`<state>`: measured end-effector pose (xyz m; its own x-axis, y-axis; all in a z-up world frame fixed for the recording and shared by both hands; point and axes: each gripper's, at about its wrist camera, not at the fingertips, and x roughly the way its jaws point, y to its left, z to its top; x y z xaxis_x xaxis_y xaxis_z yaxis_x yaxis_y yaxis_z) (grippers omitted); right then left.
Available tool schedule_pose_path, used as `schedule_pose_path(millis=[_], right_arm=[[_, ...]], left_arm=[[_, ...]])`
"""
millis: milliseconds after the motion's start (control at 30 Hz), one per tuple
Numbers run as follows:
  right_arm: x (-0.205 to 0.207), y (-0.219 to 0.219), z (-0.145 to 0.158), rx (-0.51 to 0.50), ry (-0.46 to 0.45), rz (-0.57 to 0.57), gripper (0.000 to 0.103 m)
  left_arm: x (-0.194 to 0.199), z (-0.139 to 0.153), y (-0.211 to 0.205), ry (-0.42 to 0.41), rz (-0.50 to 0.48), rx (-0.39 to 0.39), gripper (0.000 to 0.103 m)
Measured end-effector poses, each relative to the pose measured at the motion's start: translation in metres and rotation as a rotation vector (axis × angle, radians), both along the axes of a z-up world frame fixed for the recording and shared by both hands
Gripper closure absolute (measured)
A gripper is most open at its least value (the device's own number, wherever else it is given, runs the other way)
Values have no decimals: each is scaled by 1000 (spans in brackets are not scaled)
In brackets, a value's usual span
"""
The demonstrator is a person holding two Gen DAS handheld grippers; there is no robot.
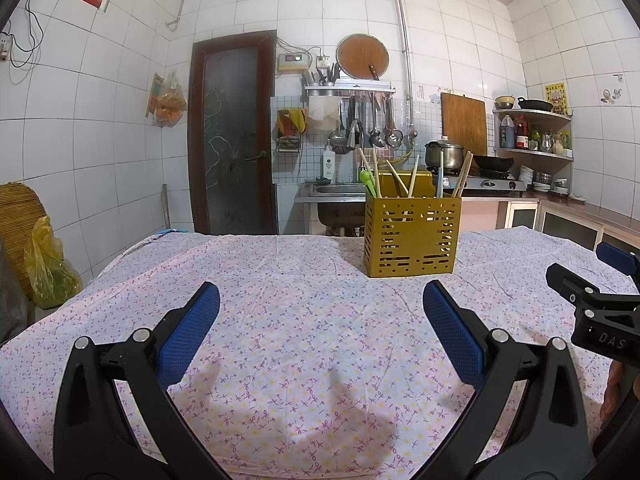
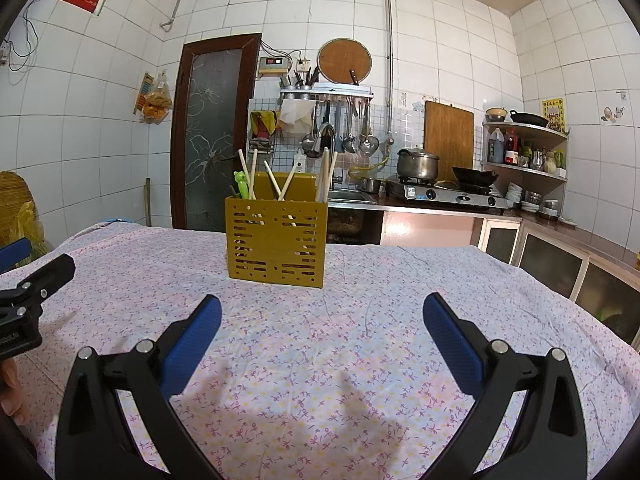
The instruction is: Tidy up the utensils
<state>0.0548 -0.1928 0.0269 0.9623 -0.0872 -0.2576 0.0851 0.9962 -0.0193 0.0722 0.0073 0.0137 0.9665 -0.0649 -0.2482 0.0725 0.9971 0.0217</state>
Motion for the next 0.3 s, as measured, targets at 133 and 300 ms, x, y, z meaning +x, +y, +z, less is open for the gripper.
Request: schedule_pose_path(millis=[133,300], right_arm=[[0,-1,0,-2,0,-1,5],[0,0,0,-1,0,-1,5]], left_arm=[[1,1,0,-2,-1,1,5],[1,1,0,-1,-1,0,5]])
